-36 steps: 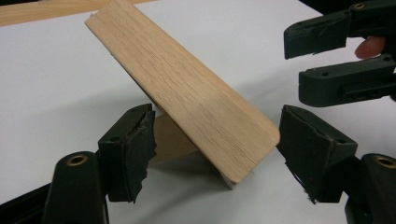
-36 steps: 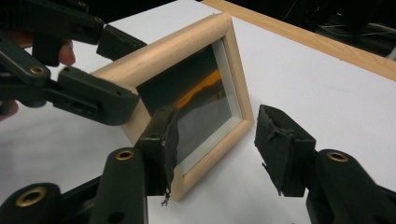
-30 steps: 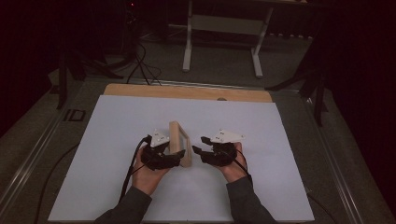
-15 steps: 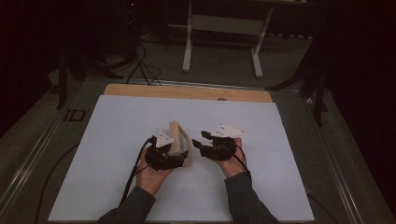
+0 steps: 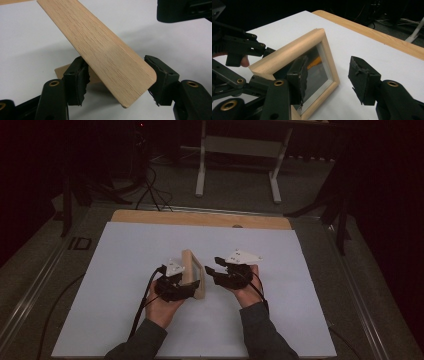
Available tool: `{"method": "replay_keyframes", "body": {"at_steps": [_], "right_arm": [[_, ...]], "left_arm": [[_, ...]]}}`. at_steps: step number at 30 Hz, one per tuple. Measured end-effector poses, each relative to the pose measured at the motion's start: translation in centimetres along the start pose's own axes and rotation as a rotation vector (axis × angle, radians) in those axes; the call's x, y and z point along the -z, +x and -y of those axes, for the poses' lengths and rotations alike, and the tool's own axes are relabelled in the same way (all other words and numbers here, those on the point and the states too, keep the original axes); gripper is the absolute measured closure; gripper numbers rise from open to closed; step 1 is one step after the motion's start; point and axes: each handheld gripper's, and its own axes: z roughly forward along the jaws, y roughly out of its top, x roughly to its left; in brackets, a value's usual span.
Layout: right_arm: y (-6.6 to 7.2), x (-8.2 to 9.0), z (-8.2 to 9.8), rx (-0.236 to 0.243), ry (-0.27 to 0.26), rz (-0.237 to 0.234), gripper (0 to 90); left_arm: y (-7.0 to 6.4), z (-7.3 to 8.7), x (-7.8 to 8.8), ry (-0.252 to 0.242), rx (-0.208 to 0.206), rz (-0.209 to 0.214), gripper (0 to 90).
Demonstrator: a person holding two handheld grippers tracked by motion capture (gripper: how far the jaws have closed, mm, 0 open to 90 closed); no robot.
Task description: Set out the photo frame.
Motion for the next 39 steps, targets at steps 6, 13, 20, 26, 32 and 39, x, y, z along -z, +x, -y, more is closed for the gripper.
{"method": "replay_keyframes", "body": {"at_steps": [6,13,20,26,32,39], "right_arm": [[-0.1,-0.1,-0.3,-0.001,-0.006,0.001,48.3],[-0.3,-0.2,-0.6,-0.006,-0.012,0.005,48.3],[-0.3,-0.4,-1.0,0.005,-0.014,0.01,48.3],[-0.3,-0.6,-1.3,0.01,-0.017,0.014,48.2],[-0.5,-0.6,-1.5,0.011,-0.024,0.021,48.2],[-0.8,-0.3,-2.0,0.002,-0.041,0.032,48.3]], "left_arm": [[0.1,-0.1,0.0,0.008,-0.005,0.002,40.6],[0.3,-0.1,0.1,0.015,-0.017,0.004,42.8],[0.7,-0.2,0.2,0.02,-0.019,0.011,46.7],[1.1,-0.4,0.2,0.021,-0.019,0.014,49.9],[1.4,-0.4,0.3,0.025,-0.029,0.02,51.5],[1.4,-0.5,0.3,0.024,-0.036,0.032,53.9]]}}
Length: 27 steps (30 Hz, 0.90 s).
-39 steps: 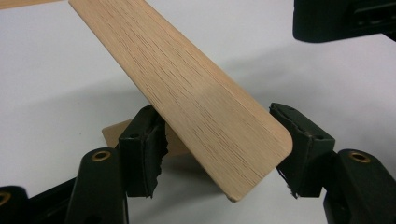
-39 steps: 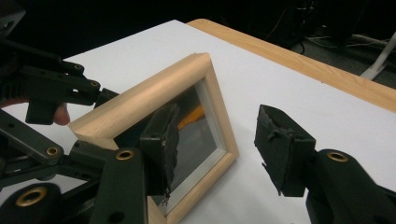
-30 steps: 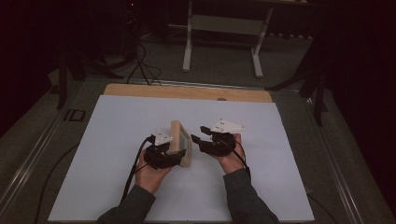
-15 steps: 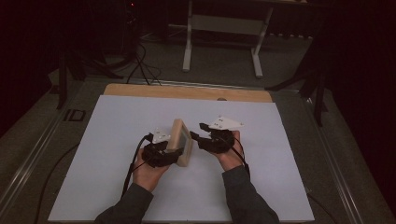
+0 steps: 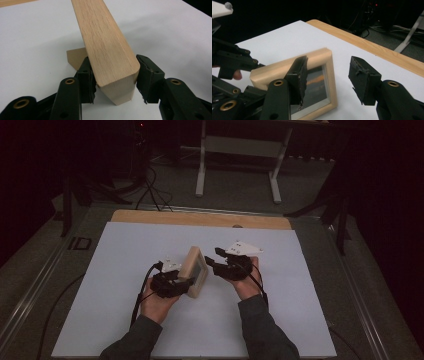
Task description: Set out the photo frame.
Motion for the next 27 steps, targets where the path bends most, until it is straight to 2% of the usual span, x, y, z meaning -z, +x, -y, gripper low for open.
{"method": "replay_keyframes", "body": {"at_steps": [8,15,22,27], "right_arm": [[-0.3,-0.4,-0.4,0.01,-0.002,0.003,48.9],[-0.5,-0.7,-0.9,0.01,0.0,0.014,50.3],[-0.5,-1.3,-1.4,0.016,-0.006,0.022,59.4],[-0.5,-2.0,-1.6,0.013,0.0,0.027,72.0]], "left_arm": [[-0.3,0.0,0.0,-0.006,-0.027,-0.003,59.5],[-0.4,0.0,0.0,-0.011,-0.032,-0.005,59.8],[-0.6,0.0,0.0,-0.01,-0.053,-0.012,59.9],[-0.8,0.1,-0.1,-0.012,-0.064,-0.02,60.1]]}}
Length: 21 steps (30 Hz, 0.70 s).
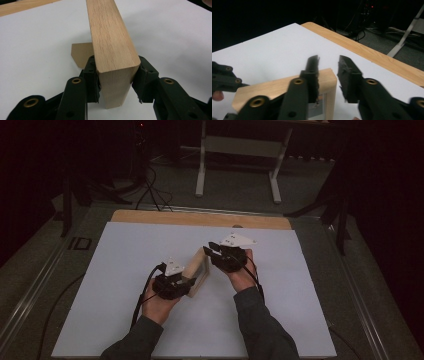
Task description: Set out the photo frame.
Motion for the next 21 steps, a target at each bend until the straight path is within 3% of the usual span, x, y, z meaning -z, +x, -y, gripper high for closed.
{"method": "replay_keyframes", "body": {"at_steps": [8,21], "right_arm": [[-0.2,-1.0,-0.2,0.002,0.014,-0.011,88.9],[-0.3,-2.3,-0.1,-0.001,0.028,-0.003,89.6]], "left_arm": [[-0.3,0.0,-0.1,-0.011,-0.018,-0.01,60.1],[-0.5,0.0,-0.2,-0.008,-0.045,-0.015,60.2]]}}
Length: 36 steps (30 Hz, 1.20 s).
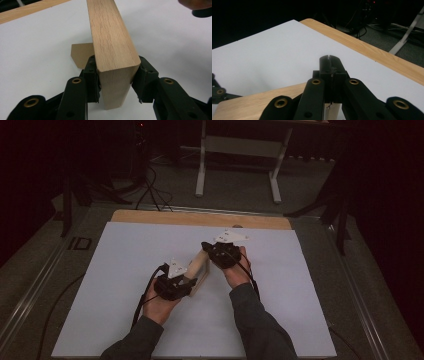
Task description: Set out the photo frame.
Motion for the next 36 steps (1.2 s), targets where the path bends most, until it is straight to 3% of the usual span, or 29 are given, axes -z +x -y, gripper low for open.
{"method": "replay_keyframes", "body": {"at_steps": [9,18,27,36], "right_arm": [[0.0,-1.3,-0.2,-0.007,0.019,0.009,89.6],[0.3,-2.2,-0.4,0.026,0.054,0.037,89.7],[0.3,-2.7,-0.3,0.031,0.095,0.048,89.7],[0.4,-2.7,-0.2,0.044,0.104,0.052,89.7]], "left_arm": [[-0.1,0.0,0.0,0.003,-0.015,-0.004,60.2],[-0.1,0.0,0.0,0.007,-0.016,0.0,60.2],[-0.1,0.0,0.0,0.011,-0.02,0.005,60.2],[0.0,0.0,0.0,0.013,-0.025,0.001,60.0]]}}
